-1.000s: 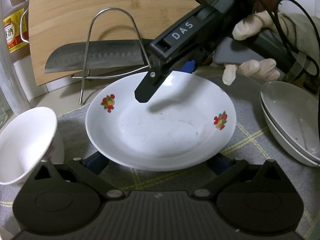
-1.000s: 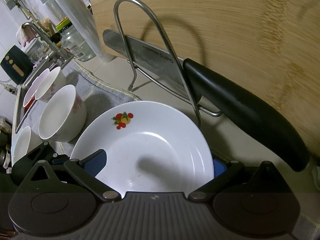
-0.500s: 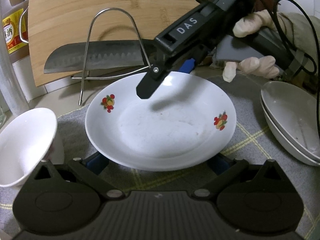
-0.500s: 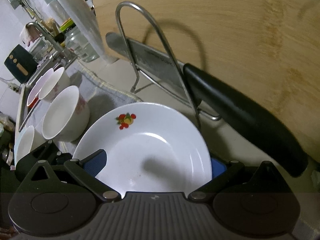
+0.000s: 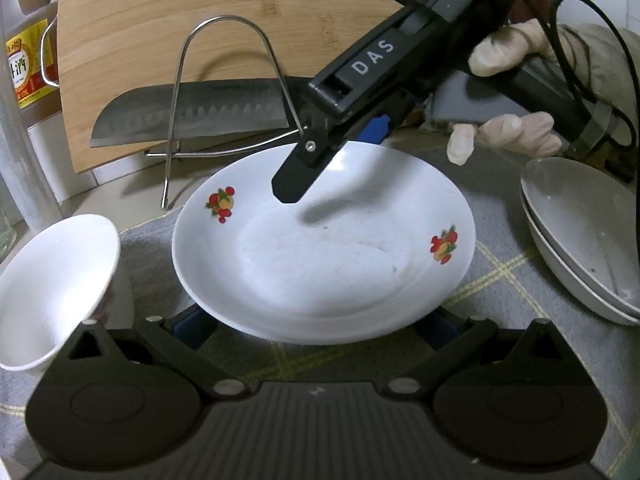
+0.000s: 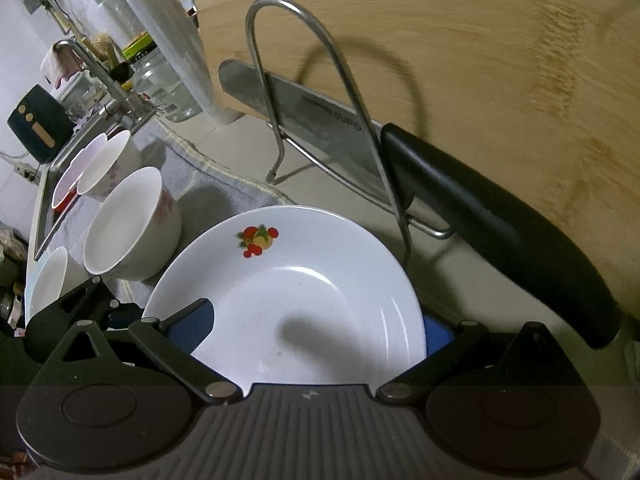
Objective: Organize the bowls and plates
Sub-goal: 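Lift the fruit-print plate off the mat with the right tool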
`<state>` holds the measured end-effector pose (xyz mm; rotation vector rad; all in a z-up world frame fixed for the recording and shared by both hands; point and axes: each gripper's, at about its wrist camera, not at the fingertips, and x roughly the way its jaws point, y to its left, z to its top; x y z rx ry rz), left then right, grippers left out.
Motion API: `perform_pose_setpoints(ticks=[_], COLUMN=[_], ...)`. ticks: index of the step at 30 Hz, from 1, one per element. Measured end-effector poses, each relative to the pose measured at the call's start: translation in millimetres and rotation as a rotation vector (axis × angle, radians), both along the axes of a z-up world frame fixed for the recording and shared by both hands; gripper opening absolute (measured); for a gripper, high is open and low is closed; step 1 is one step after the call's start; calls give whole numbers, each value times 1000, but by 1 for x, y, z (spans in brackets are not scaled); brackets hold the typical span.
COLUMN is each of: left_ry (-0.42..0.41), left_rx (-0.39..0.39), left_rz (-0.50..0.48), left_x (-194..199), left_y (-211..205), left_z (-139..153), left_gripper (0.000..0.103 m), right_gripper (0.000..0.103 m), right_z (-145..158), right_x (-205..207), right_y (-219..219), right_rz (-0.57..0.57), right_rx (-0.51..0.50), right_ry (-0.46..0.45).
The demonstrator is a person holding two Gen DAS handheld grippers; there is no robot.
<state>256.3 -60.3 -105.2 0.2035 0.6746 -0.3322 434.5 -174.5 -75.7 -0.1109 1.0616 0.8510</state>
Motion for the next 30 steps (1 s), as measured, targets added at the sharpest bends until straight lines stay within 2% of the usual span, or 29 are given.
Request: perform_pose_setpoints(ticks=[8,30], left_ry=[7,2], left_rx=[18,0], left_rz=[1,33], left_x=[-6,-29], left_y=[0,2], left_z=[1,18], left_gripper=[103,102], right_gripper=[103,103], right_z=[5,27], right_x=[-10,-45], right_y=[-1,2], right_rz=[14,51], right_rx=[8,24], right_ry=[8,-12])
